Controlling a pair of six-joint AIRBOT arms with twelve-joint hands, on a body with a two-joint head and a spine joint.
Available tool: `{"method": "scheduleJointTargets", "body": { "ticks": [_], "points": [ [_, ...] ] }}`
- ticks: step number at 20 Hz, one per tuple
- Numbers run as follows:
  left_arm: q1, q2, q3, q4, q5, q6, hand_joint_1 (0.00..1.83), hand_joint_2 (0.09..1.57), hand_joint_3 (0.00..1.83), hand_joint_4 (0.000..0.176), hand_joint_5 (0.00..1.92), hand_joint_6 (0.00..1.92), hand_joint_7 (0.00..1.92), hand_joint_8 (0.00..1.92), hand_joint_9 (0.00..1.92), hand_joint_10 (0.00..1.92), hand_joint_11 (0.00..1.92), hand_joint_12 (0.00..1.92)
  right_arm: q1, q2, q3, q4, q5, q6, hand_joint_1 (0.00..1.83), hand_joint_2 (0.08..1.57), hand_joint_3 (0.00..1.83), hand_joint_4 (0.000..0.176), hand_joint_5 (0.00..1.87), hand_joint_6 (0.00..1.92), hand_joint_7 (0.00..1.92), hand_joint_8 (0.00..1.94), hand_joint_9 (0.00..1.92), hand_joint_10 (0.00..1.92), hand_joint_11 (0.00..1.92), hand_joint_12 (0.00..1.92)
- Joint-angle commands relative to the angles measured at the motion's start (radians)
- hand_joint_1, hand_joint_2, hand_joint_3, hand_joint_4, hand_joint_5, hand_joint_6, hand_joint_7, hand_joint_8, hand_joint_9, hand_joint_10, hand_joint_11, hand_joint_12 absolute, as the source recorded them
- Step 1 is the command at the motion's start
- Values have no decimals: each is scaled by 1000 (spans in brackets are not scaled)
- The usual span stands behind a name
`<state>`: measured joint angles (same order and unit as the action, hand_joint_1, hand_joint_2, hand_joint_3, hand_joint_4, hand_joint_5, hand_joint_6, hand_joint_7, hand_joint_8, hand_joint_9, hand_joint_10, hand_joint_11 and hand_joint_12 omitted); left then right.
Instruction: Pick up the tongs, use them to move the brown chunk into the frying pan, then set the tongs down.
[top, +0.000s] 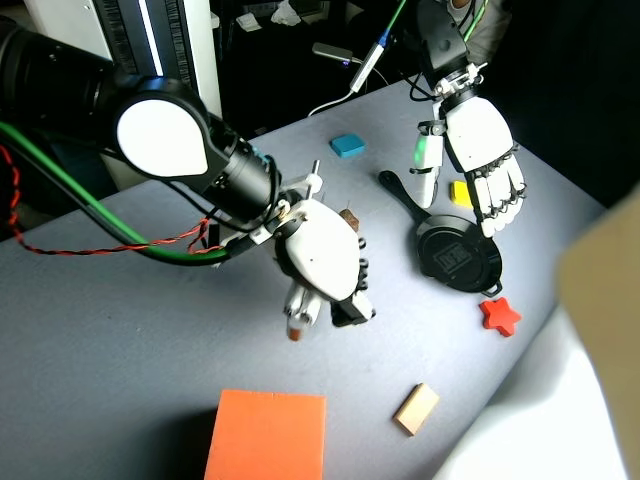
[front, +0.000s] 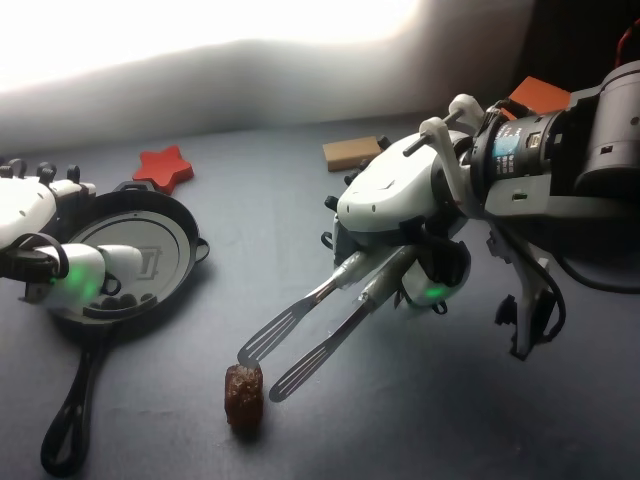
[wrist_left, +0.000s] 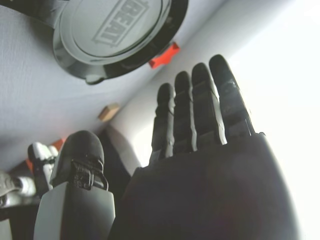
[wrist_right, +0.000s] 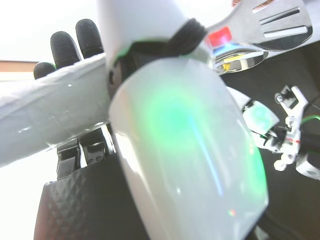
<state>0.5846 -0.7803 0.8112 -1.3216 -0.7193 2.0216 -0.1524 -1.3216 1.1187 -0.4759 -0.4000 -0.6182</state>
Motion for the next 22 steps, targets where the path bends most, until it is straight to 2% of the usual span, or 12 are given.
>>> {"method": "scheduleJointTargets", "body": {
  "ticks": [1, 3, 10, 13, 18, 22],
  "points": [
    [-1, 12, 5, 38, -67, -1, 66, 1274, 0, 0, 177, 3, 198, 2, 168, 1, 0, 450, 14, 5, 3, -16, 72, 4, 1091, 1193, 0, 0, 745, 10, 781, 3, 735, 35, 218, 1354],
    [3, 12, 10, 30, -67, -2, 36, 1273, 0, 0, 185, 2, 208, 0, 186, 4, 0, 536, 11, -4, 5, -16, 74, 4, 1089, 1203, 0, 0, 732, 11, 771, 9, 734, 31, 207, 1365],
    [13, 13, 23, 12, -71, -2, 2, 1279, 2, 0, 180, 2, 203, 0, 172, 0, 0, 476, -12, -41, 44, -16, 101, 5, 1089, 1186, 0, 0, 730, 8, 774, 6, 746, 33, 210, 1375],
    [13, 13, 21, 11, -74, -2, 33, 1278, 0, 0, 191, 3, 212, 1, 183, 3, 0, 521, -10, -58, 65, -16, 101, 5, 1047, 1212, 4, 0, 709, 0, 748, 0, 721, 20, 172, 1393],
    [7, 13, 12, 10, -74, -7, 19, 1280, 2, 0, 170, 1, 201, 0, 173, 0, 0, 469, -16, -83, 103, -20, 112, 4, 1080, 1189, 0, 0, 737, 10, 780, 7, 755, 30, 222, 1372],
    [-4, 13, 2, 10, -79, -7, 27, 1274, 0, 0, 193, 6, 227, 4, 202, 8, 0, 533, -23, -94, 117, -20, 120, 4, 1084, 1188, 0, 0, 738, 10, 785, 7, 758, 29, 222, 1371]
  ]
}}
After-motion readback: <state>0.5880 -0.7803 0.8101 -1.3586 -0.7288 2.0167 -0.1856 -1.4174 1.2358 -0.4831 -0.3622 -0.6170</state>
